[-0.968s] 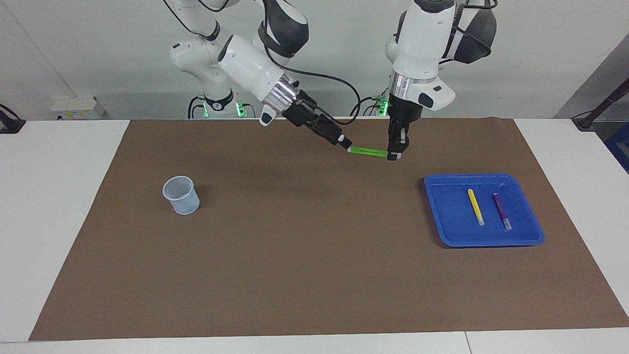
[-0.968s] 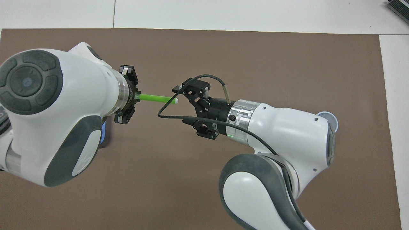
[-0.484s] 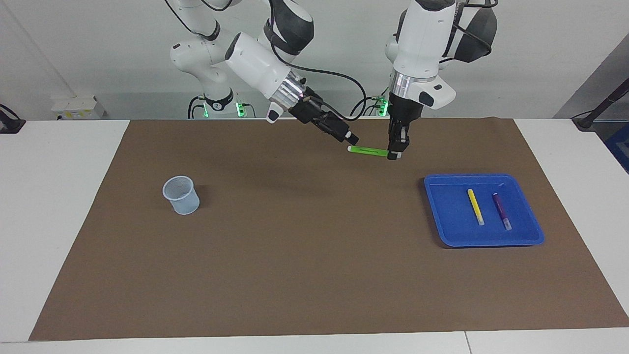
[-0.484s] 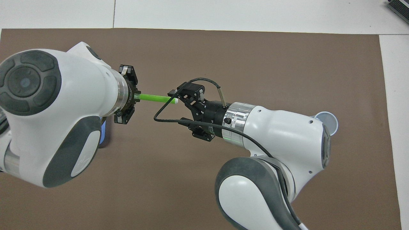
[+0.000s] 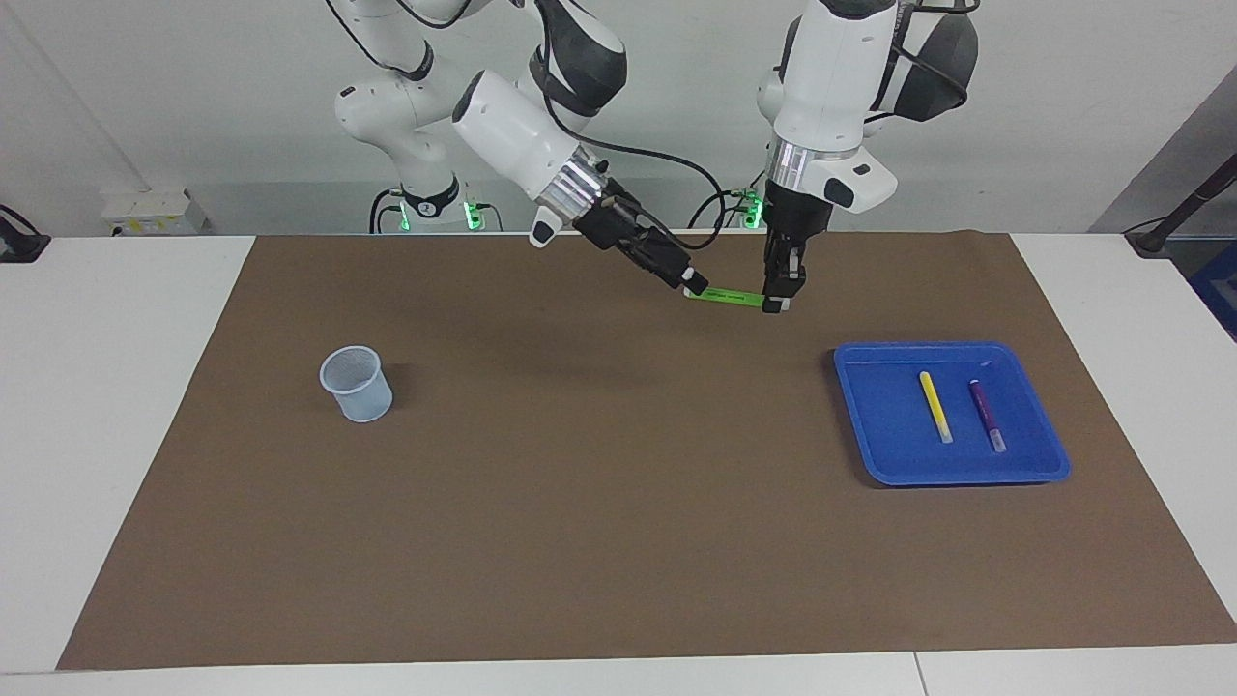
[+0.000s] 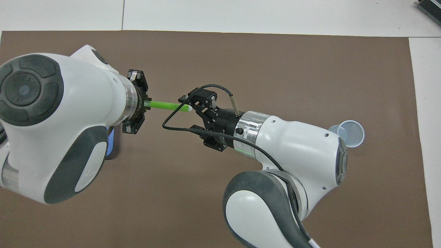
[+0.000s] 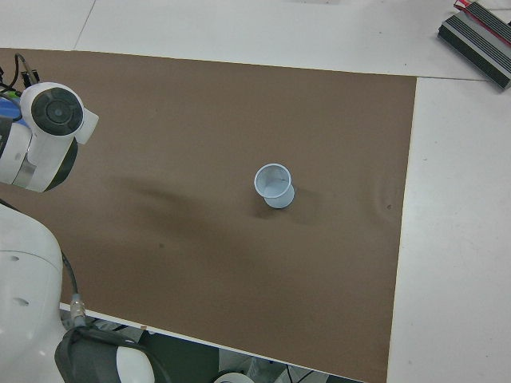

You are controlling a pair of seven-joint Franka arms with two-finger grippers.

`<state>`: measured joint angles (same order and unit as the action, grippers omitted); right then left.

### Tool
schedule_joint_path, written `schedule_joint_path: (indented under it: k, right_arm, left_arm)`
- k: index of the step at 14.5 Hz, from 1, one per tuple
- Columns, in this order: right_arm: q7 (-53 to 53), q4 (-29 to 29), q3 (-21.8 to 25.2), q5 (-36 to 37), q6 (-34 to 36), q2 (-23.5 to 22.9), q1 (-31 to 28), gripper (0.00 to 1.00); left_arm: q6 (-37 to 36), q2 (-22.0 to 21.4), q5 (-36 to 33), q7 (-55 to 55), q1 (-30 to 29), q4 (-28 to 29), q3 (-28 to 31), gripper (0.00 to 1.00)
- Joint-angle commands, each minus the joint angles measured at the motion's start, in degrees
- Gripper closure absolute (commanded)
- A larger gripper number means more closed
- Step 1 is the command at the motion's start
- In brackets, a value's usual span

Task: Transfer and insert pens with both arms
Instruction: 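Close the right gripper on the green pen's free end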

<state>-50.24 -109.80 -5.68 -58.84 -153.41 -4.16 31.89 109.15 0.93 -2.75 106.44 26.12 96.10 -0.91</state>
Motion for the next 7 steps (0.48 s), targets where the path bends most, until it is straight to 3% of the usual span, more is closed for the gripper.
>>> schedule_joint_path:
  k: [1, 5, 7]
  right_arm:
    - [-0.91, 1.26, 0.06, -1.27, -2.06, -0.76, 0.63, 0.15]
    - [-0.65, 1.26, 0.06, -1.19, -3.03, -0.94, 0.98, 0.27]
    - [-0.65, 1.26, 0.06, -1.19, -3.21, -1.38, 1.07, 0.27]
  left_arm:
    - [-1.05, -1.28, -0.85, 1.22, 0.86, 0.67, 0.56, 1.0]
    - [-1.13, -1.37, -0.77, 1.22, 0.86, 0.67, 0.56, 1.0]
    - [-1.13, -1.45, -0.77, 1.22, 0.86, 0.67, 0.64, 1.0]
